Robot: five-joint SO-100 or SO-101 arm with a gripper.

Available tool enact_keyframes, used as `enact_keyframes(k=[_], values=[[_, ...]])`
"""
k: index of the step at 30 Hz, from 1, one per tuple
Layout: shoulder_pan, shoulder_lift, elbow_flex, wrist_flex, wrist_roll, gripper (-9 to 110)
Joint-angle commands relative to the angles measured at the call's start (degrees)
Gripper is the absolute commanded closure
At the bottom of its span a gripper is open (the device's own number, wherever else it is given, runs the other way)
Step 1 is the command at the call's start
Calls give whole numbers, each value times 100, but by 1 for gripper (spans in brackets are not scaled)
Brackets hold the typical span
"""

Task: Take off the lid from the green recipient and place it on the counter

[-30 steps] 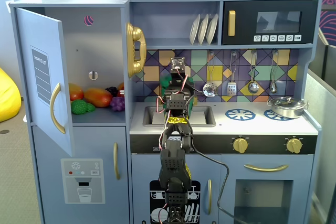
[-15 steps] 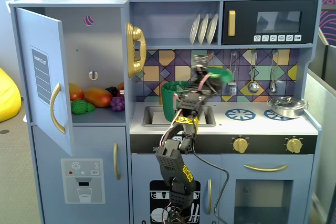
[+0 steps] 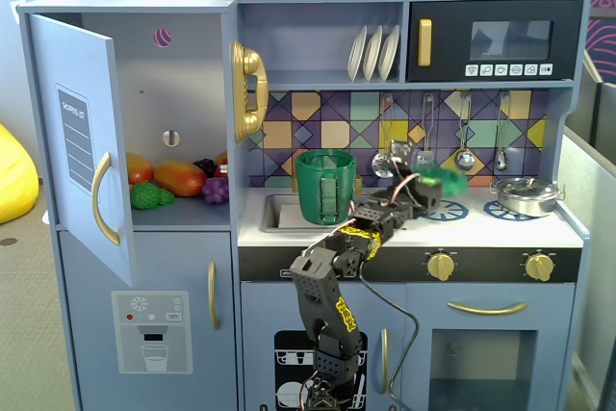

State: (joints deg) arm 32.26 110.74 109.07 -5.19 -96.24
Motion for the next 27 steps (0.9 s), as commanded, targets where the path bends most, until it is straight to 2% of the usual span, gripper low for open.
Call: enact_keyframes(k=[1,17,24,27], values=[[70,-193,18,-545,-141,101],[123,-510,580,-756,-316,100],[105,-220,272,-809,290,73],[18,396,-123,-325,237,68]])
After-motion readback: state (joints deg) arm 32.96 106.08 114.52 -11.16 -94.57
